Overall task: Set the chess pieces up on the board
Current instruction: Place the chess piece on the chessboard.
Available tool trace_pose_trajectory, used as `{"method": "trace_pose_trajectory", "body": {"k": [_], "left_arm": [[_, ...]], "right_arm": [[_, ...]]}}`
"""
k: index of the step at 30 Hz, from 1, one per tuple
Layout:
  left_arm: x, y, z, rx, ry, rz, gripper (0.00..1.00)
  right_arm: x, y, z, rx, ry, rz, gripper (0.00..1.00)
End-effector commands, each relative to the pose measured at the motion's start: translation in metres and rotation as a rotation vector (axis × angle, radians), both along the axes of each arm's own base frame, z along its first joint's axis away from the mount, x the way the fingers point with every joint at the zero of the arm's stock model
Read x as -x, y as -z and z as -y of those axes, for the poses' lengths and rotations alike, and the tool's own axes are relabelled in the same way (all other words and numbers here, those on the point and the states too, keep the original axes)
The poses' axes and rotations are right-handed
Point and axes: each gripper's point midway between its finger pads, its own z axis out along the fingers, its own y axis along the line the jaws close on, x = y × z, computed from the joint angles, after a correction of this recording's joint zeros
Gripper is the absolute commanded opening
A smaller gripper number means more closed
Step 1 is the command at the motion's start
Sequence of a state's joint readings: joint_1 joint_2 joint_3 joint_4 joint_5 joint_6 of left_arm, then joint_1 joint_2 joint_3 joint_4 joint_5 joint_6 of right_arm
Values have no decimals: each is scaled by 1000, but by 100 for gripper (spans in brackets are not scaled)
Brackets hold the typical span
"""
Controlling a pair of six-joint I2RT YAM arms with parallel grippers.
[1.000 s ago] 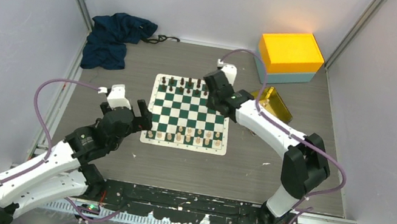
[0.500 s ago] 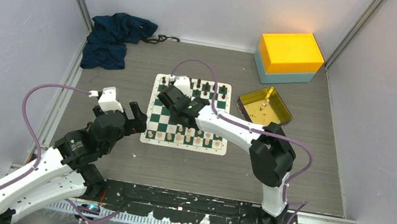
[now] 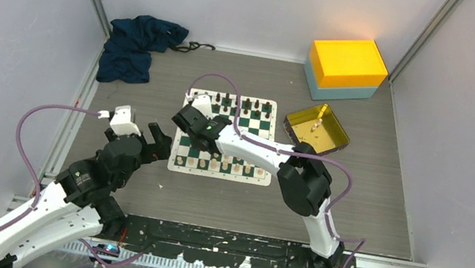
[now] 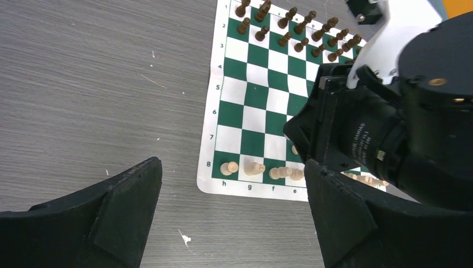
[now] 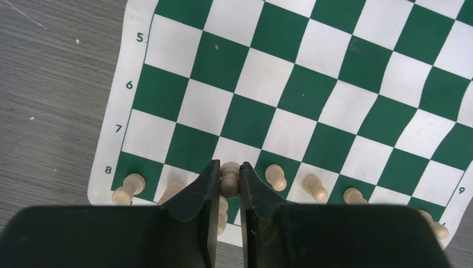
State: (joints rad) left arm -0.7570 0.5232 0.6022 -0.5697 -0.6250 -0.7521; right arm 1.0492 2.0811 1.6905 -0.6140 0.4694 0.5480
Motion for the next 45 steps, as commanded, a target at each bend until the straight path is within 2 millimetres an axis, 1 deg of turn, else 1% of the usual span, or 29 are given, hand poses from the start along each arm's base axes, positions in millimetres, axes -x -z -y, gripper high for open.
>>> {"method": "trace_pose_trajectory", "body": {"k": [1, 17, 36, 42, 45], "left_arm": [[-3, -19, -6, 22, -32, 50, 99], [-1, -22, -8, 22, -31, 60, 99], [-3, -19, -6, 17, -31, 53, 99], [-4, -20, -6, 17, -32, 55, 98], [-4, -19, -6, 15, -32, 52, 99]], "right_arm": [[-4, -9, -9, -15, 7, 9, 1], [1, 19, -11, 10, 4, -36, 1], [1, 36, -2, -5, 21, -66, 1], [2, 40, -3, -10, 19, -74, 1], [2, 41, -2, -9, 18, -76, 3]]}}
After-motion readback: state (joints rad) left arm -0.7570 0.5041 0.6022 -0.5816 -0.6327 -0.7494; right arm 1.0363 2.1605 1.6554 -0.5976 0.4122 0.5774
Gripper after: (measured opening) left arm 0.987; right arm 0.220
